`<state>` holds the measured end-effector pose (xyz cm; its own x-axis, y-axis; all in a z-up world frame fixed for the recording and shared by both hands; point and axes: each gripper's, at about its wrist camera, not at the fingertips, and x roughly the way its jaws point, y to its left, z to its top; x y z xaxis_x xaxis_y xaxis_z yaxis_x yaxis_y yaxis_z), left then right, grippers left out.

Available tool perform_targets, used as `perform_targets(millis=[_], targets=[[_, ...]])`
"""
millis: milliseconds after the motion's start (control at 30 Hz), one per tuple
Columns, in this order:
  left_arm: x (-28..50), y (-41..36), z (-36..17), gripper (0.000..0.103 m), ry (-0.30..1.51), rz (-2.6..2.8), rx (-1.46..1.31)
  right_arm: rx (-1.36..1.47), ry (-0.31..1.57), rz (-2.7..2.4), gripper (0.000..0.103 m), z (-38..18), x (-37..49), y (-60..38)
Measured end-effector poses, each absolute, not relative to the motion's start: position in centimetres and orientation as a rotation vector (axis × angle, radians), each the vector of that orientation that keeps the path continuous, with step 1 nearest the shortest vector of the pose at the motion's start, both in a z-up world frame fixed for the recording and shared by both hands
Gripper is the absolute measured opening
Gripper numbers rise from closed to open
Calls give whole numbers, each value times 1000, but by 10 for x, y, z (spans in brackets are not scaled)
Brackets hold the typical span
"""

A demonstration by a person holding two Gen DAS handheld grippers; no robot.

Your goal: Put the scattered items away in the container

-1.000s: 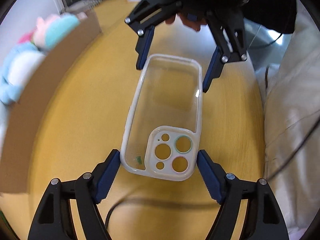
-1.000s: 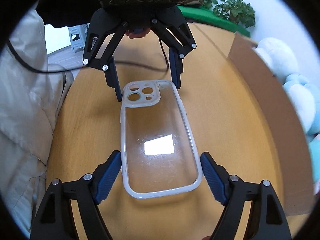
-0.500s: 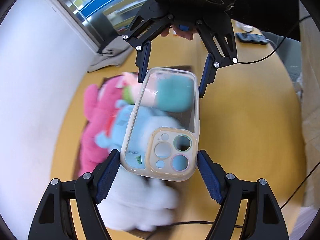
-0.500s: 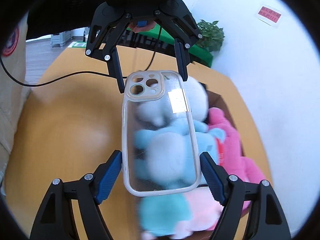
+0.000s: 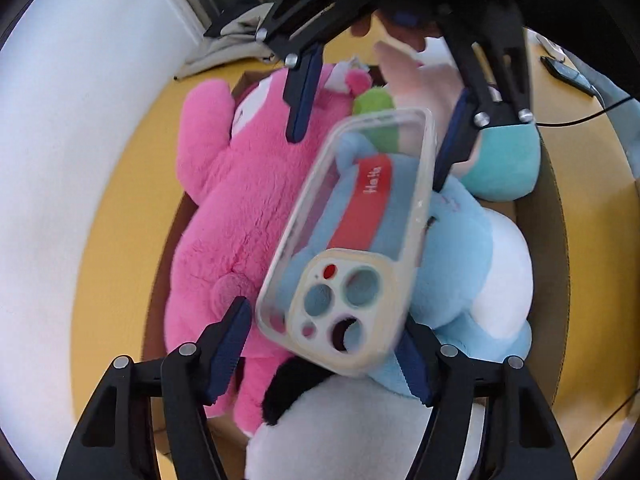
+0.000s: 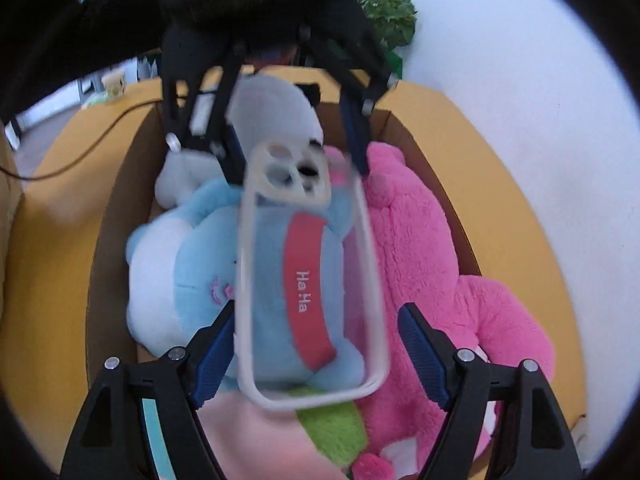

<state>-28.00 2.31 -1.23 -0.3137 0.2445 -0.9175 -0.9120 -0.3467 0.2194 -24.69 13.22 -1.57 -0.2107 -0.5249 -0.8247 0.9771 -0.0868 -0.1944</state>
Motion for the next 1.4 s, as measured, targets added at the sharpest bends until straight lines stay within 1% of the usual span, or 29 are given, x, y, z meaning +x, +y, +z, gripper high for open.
perform_targets(millis=[167, 200, 267, 300, 333, 467, 567, 633, 700, 767, 900, 1067, 1267, 1400], targets=[[-268, 13, 9, 74, 982, 1872, -1040, 675, 925, -1710, 79, -4, -228, 139], [-262, 8, 17, 75, 973, 1905, -1028, 665, 914, -1751, 79, 1, -220, 143], [-242, 0, 29, 83, 929, 1991, -1001, 648, 882, -1839, 79, 6, -207, 153], [-233, -6, 38, 91, 900, 2044, -986, 644, 845, -1903, 80, 6, -198, 159], [-222, -11, 47, 96, 859, 2107, -972, 644, 800, -1976, 81, 11, -191, 165], [-165, -38, 65, 103, 632, 2383, -980, 675, 696, -2306, 84, 13, -140, 183], [-112, -47, 64, 103, 414, 2518, -1025, 771, 537, -2507, 84, 1, -97, 189], [-78, -52, 62, 103, 261, 2597, -1051, 863, 361, -2566, 84, -9, -72, 194], [-54, -45, 44, 103, 176, 2684, -1065, 964, 184, -2597, 84, -23, -50, 198], [-34, -33, 30, 103, 121, 2754, -1094, 1046, 102, -2639, 84, -33, -35, 203], [6, -20, 12, 103, -1, 2817, -1165, 1118, 160, -2708, 84, -38, -8, 210], [37, -14, 8, 103, -107, 2832, -1184, 1101, 209, -2758, 84, -24, 19, 215], [54, -18, 14, 103, -169, 2911, -1143, 1026, 263, -2806, 84, -5, 37, 209], [61, -23, 14, 103, -192, 2958, -1125, 1018, 283, -2809, 84, -4, 41, 204]])
